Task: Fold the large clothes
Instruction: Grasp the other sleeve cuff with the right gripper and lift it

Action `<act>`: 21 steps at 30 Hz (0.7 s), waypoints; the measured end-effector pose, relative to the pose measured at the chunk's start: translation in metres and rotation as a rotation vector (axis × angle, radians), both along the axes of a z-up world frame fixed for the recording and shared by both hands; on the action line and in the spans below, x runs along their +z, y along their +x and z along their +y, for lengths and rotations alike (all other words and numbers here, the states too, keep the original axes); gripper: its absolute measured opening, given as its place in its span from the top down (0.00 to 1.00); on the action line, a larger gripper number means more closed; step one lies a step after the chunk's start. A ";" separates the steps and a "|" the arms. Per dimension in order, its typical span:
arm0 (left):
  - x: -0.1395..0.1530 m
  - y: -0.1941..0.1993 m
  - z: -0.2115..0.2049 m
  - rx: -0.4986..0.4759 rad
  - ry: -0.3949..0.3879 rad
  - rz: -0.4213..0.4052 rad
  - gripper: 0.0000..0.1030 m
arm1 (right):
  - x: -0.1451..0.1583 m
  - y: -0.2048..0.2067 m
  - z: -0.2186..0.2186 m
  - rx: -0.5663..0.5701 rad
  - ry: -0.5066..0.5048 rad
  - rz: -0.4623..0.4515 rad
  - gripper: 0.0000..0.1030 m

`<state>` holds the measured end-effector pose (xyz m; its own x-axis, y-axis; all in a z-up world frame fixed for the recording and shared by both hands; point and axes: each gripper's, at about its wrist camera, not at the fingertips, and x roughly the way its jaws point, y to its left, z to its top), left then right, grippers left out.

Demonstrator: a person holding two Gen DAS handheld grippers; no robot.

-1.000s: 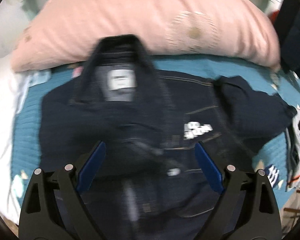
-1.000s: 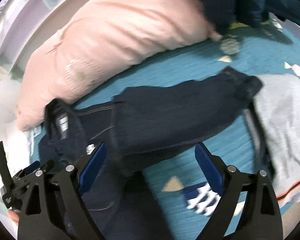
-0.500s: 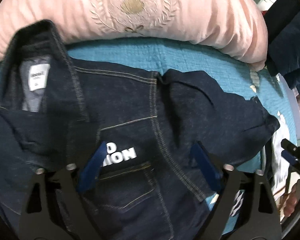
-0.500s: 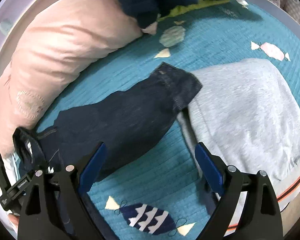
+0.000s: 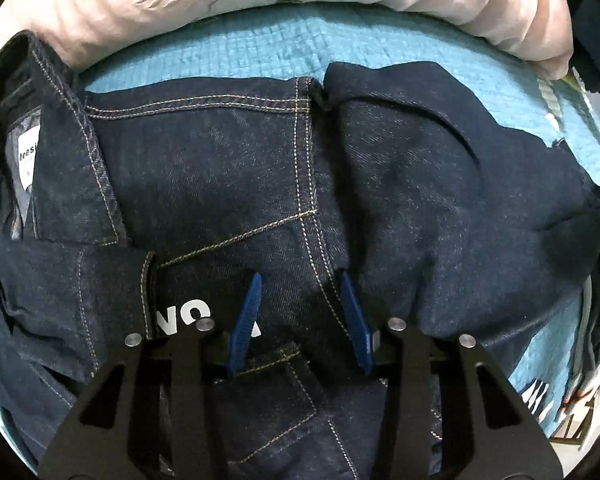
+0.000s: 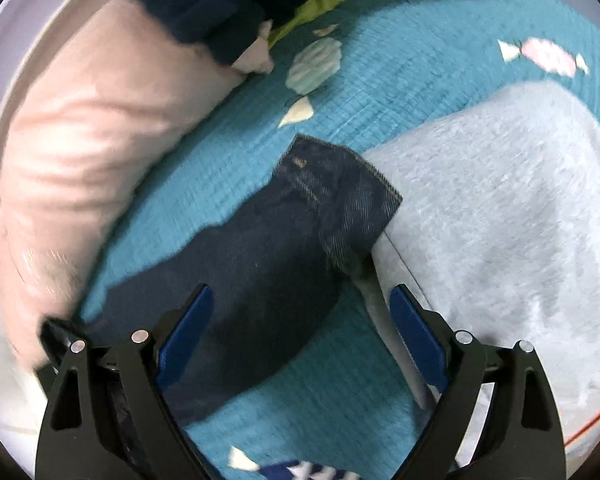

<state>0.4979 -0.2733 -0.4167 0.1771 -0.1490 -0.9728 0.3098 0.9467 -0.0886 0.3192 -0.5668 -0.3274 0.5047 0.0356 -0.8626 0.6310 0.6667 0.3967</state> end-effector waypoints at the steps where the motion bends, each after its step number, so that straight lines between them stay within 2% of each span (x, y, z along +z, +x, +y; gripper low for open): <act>1: 0.000 0.001 -0.001 -0.007 0.003 0.003 0.60 | 0.000 0.001 -0.002 -0.009 0.018 -0.001 0.16; 3: -0.001 0.004 -0.002 -0.002 0.002 0.013 0.60 | 0.000 0.002 -0.006 -0.034 0.056 -0.020 0.28; 4: -0.002 0.006 -0.003 -0.002 0.005 0.015 0.60 | -0.001 0.004 -0.008 -0.029 0.080 -0.036 0.42; 7: -0.003 0.007 -0.007 -0.008 0.014 0.007 0.60 | -0.011 0.017 -0.010 -0.029 0.082 0.068 0.44; 8: -0.003 0.006 -0.009 -0.012 0.018 0.001 0.60 | -0.017 0.019 -0.012 -0.042 0.100 0.070 0.45; 9: -0.002 0.005 -0.009 -0.015 0.019 -0.005 0.60 | -0.022 0.020 -0.013 -0.047 0.128 0.061 0.50; 10: -0.002 0.004 -0.011 -0.018 0.020 -0.009 0.60 | -0.026 0.022 -0.013 -0.035 0.158 0.046 0.69; 11: -0.001 0.003 -0.011 -0.018 0.019 -0.009 0.60 | -0.031 0.026 -0.014 -0.018 0.173 0.036 0.84; 13: -0.002 0.001 -0.013 -0.019 0.018 -0.010 0.60 | -0.040 0.027 -0.017 -0.046 0.177 0.053 0.94; 14: -0.002 0.000 -0.013 -0.019 0.020 -0.013 0.60 | -0.044 0.024 -0.018 -0.073 0.201 0.044 0.95; 16: -0.001 -0.003 -0.014 -0.022 0.025 -0.019 0.60 | -0.035 0.012 -0.013 -0.106 0.210 -0.029 0.95; 19: -0.001 -0.005 -0.017 -0.026 0.038 -0.024 0.60 | 0.002 0.003 0.010 -0.037 0.088 -0.119 0.95; 21: 0.000 -0.007 -0.018 -0.022 0.040 -0.031 0.60 | 0.019 -0.002 0.018 -0.021 0.090 -0.158 0.95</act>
<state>0.4910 -0.2914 -0.4171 0.2044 -0.1143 -0.9722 0.3326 0.9422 -0.0408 0.3175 -0.5492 -0.3080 0.6348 0.0973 -0.7665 0.5695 0.6116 0.5492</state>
